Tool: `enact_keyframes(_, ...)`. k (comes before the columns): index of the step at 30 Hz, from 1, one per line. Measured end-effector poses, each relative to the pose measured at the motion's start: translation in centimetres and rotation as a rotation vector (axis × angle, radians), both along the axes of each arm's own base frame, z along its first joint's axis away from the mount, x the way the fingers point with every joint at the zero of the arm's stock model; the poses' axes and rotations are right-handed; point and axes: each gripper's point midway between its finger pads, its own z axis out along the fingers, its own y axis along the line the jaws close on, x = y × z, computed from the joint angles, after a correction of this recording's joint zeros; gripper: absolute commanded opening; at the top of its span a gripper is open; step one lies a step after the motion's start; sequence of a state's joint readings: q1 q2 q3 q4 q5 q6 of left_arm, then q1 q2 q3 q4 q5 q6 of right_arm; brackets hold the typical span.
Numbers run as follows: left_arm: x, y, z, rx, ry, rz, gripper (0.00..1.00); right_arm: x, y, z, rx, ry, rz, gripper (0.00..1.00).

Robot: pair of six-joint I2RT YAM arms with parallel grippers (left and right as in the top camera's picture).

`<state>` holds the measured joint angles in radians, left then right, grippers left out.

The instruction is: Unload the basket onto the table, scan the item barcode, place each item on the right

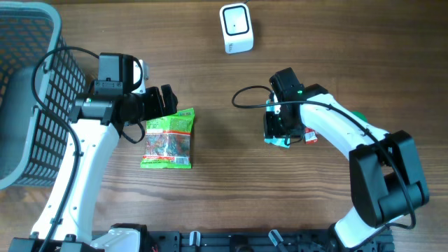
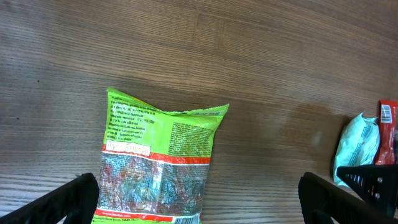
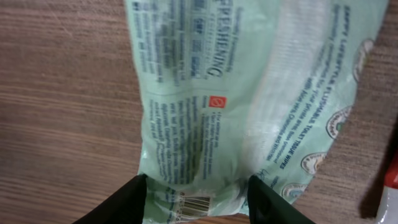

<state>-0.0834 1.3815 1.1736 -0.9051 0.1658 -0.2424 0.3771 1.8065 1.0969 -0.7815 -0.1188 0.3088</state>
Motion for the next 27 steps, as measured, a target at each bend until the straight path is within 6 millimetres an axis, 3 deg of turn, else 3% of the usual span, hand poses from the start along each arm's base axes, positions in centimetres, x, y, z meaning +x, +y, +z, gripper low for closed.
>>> enact_keyframes(4, 0.0, 0.0, 0.0, 0.0, 0.0, 0.0, 1.0, -1.0, -0.4, 0.7, -0.021, 0.047, 0.023, 0.57)
enact_keyframes(8, 0.0, 0.0, 0.0, 0.0, 0.0, 0.0, 1.0, 0.2, 0.1, 4.3, 0.013, -0.039, 0.028, 0.54)
enact_keyframes(10, 0.0, 0.0, 0.0, 0.0, 0.0, 0.0, 1.0, 1.1, 0.7, 8.4, 0.07, -0.148, 0.034, 0.31)
enact_keyframes(12, 0.0, 0.0, 0.0, 0.0, 0.0, 0.0, 1.0, 0.7, 0.7, 9.9, 0.085, -0.169, 0.039, 0.1)
enact_keyframes(13, 0.0, 0.0, 0.0, 0.0, 0.0, 0.0, 1.0, 0.4, 0.7, 10.2, 0.088, -0.167, 0.042, 0.04)
enact_keyframes(18, 0.0, 0.0, 0.0, 0.0, 0.0, 0.0, 1.0, -0.6, 0.4, 8.6, 0.084, -0.138, 0.046, 0.04)
enact_keyframes(27, 0.0, 0.0, 0.0, 0.0, 0.0, 0.0, 1.0, -1.7, 0.7, 2.2, 0.138, -0.168, 0.054, 0.04)
